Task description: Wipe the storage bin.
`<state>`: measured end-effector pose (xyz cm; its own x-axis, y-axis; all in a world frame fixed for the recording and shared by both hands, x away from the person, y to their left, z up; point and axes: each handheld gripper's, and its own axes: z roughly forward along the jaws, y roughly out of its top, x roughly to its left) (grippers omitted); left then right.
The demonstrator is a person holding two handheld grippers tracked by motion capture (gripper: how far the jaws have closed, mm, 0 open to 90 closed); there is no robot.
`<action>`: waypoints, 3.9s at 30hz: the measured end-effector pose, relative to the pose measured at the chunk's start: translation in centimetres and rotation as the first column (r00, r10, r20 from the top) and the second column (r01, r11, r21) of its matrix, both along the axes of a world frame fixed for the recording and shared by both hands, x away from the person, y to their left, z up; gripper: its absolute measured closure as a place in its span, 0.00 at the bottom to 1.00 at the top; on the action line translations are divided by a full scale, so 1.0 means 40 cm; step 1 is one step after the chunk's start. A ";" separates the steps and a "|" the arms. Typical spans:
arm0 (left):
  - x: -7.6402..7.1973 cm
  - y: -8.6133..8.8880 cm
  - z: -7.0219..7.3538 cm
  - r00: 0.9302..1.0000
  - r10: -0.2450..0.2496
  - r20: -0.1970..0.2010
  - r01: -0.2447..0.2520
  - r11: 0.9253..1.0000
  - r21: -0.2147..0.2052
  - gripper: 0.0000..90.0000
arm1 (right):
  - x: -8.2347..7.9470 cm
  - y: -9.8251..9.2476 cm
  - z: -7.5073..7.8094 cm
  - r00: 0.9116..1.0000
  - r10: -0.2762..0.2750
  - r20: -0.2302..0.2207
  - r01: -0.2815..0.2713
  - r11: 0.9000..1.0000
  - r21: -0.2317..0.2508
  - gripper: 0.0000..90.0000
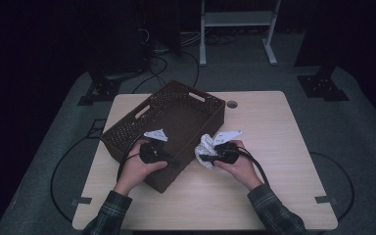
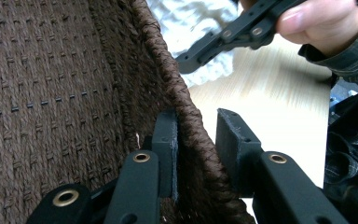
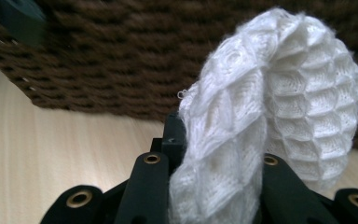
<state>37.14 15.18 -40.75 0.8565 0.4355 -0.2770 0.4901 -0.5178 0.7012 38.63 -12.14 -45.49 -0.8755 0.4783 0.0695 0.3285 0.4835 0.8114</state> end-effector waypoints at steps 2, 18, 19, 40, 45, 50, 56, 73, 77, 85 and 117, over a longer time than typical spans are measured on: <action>0.000 0.000 0.000 1.000 0.000 0.000 0.000 1.000 0.000 0.76 | -0.008 0.002 0.015 1.000 0.004 0.010 -0.004 1.000 0.012 0.83; 0.000 0.000 0.000 1.000 -0.001 -0.001 0.001 1.000 0.001 0.76 | -0.046 0.000 0.099 0.996 0.028 0.090 -0.035 0.996 0.082 0.83; 0.000 0.000 0.000 1.000 -0.001 -0.001 0.001 1.000 0.001 0.76 | -0.049 -0.001 0.105 0.995 0.031 0.094 -0.039 0.995 0.092 0.83; 0.000 0.000 0.000 1.000 -0.001 0.000 0.001 1.000 0.002 0.76 | -0.050 0.046 0.054 0.995 0.072 0.064 -0.076 0.996 0.047 0.83; 0.000 0.000 0.000 1.000 0.000 -0.001 0.000 1.000 0.002 0.76 | -0.046 0.051 0.036 0.996 0.075 0.045 -0.076 0.997 0.029 0.83; 0.000 0.000 0.000 1.000 0.000 -0.001 0.000 1.000 0.002 0.76 | -0.041 0.054 0.015 0.997 0.071 0.025 -0.072 0.997 0.010 0.83; 0.000 0.000 0.000 1.000 0.000 -0.001 0.000 1.000 0.002 0.76 | -0.034 0.058 -0.010 0.998 0.067 0.012 -0.067 0.998 -0.019 0.83; 0.001 0.000 0.000 1.000 -0.004 0.000 0.004 1.000 0.003 0.76 | -0.045 0.054 -0.019 0.998 0.067 -0.007 -0.067 0.997 -0.029 0.83; 0.001 0.000 0.000 1.000 0.000 -0.002 0.000 1.000 -0.001 0.76 | -0.060 0.047 0.012 0.997 0.074 0.025 -0.074 0.997 0.002 0.83; 0.001 0.000 0.000 1.000 0.000 -0.006 0.000 1.000 -0.002 0.76 | -0.084 0.041 0.072 0.994 0.085 0.073 -0.089 0.994 0.064 0.83; 0.002 0.000 0.000 1.000 0.001 -0.015 -0.001 1.000 0.000 0.76 | -0.076 0.087 0.002 0.993 0.111 0.030 -0.112 0.993 0.037 0.84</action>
<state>37.20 15.16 -40.74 0.8519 0.4363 -0.2897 0.5008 -0.5170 0.6942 35.58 -8.65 -45.42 -0.9250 0.3750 0.0607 0.2511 0.4836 0.8385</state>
